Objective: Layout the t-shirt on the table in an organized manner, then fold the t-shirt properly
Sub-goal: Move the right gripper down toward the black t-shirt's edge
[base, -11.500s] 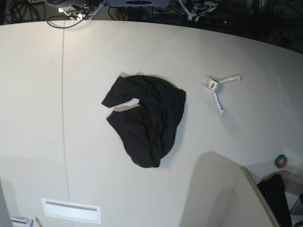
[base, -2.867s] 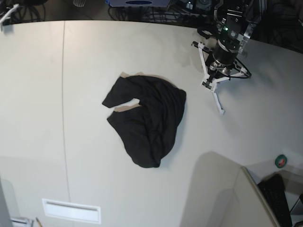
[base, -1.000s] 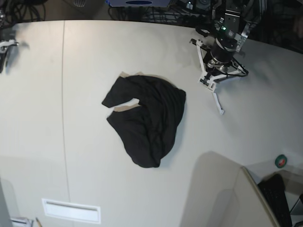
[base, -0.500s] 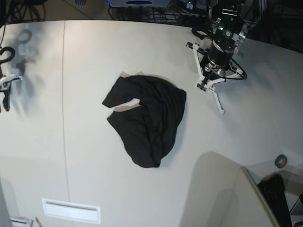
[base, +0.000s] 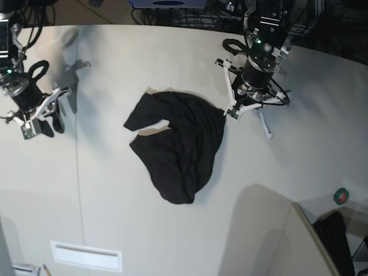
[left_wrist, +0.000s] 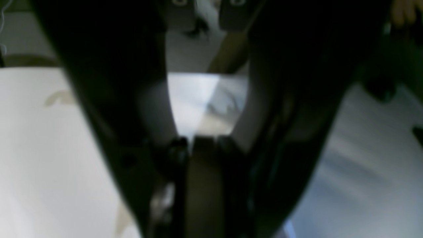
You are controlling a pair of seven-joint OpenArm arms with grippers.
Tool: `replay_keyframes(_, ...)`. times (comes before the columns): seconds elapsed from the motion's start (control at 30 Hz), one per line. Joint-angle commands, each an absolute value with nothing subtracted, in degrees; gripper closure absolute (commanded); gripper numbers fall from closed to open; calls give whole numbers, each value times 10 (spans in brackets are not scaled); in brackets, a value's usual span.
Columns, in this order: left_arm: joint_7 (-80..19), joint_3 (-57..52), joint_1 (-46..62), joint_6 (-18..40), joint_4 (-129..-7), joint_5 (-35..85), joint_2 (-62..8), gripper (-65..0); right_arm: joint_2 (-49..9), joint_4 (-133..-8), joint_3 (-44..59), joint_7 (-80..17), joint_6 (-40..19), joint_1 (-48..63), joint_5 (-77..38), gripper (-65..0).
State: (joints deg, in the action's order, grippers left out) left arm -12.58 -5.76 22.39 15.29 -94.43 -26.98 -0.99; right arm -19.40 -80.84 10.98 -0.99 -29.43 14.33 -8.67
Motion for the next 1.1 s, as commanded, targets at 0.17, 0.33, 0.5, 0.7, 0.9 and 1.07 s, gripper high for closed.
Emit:
replay_keyframes(0.17, -120, -59, 225, 148, -945, -271, -12, 0, -180, -899, 126, -162, -362, 109, -96, -174)
replay_keyframes(0.33, -120, -59, 225, 148, -944, -271, -12, 0, -139, -930, 137, -250, -400, 97, -95, -174)
replay_keyframes(0.5, -120, -59, 225, 148, -945, -271, -6, 0, -131, -953, 95, -332, -400, 74, -95, -192)
replay_keyframes(0.7, -155, -41, 206, 148, -943, -272, -4, 0, -90, -953, 67, -376, -400, 63, -38, -240)
replay_keyframes(0.9, -198, -36, 185, 148, -946, -240, -5, 0, -13, -953, 25, -380, -400, 59, 99, -264)
replay_keyframes(1.07, -198, -39, 186, 148, -946, -237, -5, 0, -10, -953, 7, -434, -400, 48, 100, -305)
